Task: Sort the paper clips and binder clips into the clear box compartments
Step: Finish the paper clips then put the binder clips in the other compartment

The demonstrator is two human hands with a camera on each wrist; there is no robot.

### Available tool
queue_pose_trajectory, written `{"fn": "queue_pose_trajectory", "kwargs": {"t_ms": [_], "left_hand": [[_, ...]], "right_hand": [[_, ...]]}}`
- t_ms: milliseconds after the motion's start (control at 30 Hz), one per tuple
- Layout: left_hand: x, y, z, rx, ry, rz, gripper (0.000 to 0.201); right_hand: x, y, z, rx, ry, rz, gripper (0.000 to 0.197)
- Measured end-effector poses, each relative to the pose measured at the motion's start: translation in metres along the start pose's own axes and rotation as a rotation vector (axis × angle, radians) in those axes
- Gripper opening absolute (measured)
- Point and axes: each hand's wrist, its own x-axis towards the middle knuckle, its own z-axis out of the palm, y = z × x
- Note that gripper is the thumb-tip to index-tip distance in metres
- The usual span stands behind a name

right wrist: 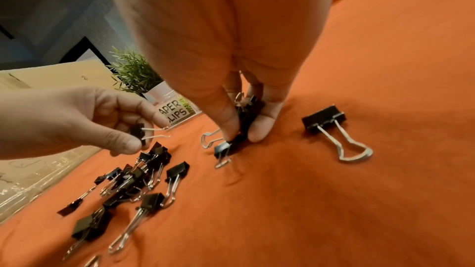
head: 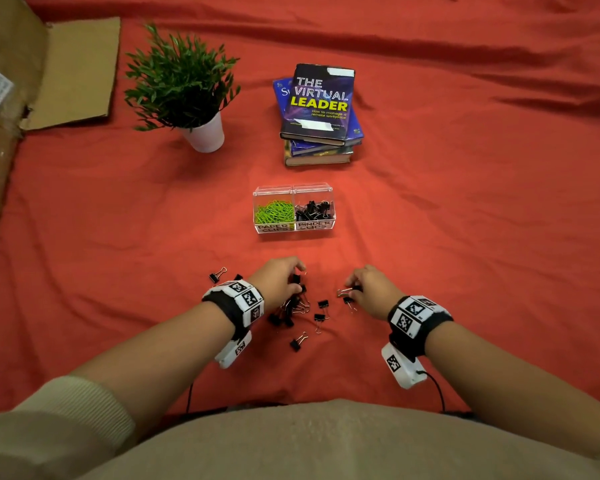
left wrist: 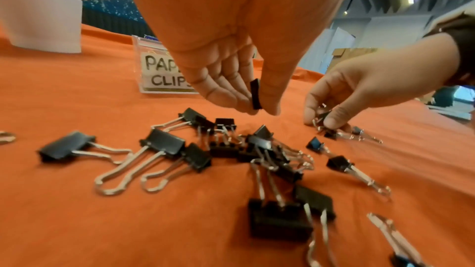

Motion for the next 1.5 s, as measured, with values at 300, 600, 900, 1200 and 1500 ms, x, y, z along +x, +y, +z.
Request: {"fn": "queue_pose_trajectory", "kwargs": {"t_ms": [300, 600, 900, 1200, 1500], "left_hand": [[0.002, 0.0, 0.01, 0.217, -0.091, 0.071, 0.051], [0.004, 0.003, 0.021, 0.375, -0.016, 0.081, 0.022], [0.002, -0.001, 0.022, 0.411, 0.042, 0.185, 0.021], [0.0, 0.0, 0.015, 0.425, 0.064, 0.19, 0.024], [0.011, -0.004, 0.011, 0.303, 0.075, 0.182, 0.021]], "right_hand": [[-0.006, -0.004, 0.007, -0.011, -0.044, -0.056, 0.024], [-0.009, -0.009, 0.013, -0.078, -0.055, -0.114, 0.011], [0.064, -0.077, -0.069, 0.281, 0.205, -0.096, 0.011], [0.095, -0.093, -0.083, -0.034, 0.199, -0.181, 0.026], [0.02, -0.021, -0.045, -0.363, -0.119, 0.038, 0.025]]}}
